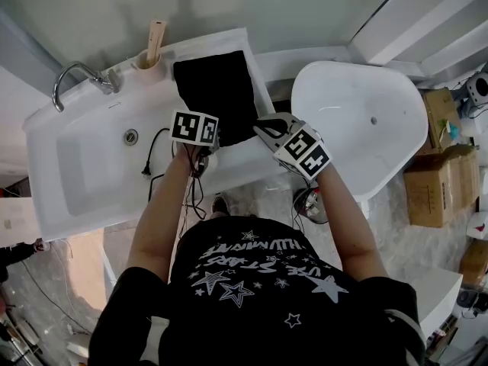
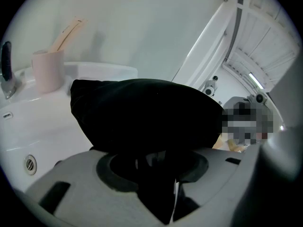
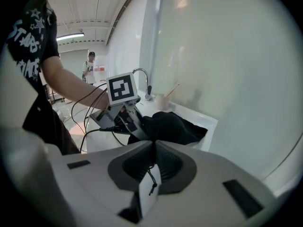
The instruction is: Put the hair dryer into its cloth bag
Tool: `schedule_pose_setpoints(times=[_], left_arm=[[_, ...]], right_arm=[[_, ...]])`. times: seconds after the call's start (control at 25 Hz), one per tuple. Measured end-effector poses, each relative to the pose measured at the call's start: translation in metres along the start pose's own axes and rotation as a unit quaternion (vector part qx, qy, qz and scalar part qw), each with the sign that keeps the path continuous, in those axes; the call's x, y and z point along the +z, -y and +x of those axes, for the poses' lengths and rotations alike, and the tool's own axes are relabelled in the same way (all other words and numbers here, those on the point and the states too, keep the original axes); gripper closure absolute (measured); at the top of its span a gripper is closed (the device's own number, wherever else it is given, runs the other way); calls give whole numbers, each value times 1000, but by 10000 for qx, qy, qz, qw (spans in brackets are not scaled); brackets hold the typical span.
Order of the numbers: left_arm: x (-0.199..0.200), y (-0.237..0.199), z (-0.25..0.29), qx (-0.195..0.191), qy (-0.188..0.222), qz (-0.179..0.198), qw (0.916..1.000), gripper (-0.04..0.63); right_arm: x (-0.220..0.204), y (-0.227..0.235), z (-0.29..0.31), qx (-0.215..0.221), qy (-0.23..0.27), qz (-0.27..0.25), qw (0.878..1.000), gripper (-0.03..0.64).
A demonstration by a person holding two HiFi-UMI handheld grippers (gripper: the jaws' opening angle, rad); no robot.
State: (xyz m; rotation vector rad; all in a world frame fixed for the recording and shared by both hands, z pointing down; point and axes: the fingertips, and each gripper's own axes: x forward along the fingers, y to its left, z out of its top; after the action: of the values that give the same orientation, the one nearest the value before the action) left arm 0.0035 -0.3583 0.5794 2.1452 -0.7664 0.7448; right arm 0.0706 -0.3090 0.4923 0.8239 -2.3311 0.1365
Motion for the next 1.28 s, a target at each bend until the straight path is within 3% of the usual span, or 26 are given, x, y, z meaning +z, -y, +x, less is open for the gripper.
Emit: schedule_pose_setpoints(times=[0.48,1.0,1.16,1.28], left_arm=[[8,-10,22,470,-124,-74,9988,397],[3,-6,31,582,-259,-44,9980,393],[-1,7,31,197,-276,-125,9993,313],[-5,17,26,123,-254,-17,9996,238]], right_arm=[[-23,5,0,-175,-262,212,9993,597],[-40,16,-2,-343,-329,795,9957,594],[-44,21,-4,-410,-356,1026,9932,592],[-49,24,-5,-496,-338,1142,9916,591]])
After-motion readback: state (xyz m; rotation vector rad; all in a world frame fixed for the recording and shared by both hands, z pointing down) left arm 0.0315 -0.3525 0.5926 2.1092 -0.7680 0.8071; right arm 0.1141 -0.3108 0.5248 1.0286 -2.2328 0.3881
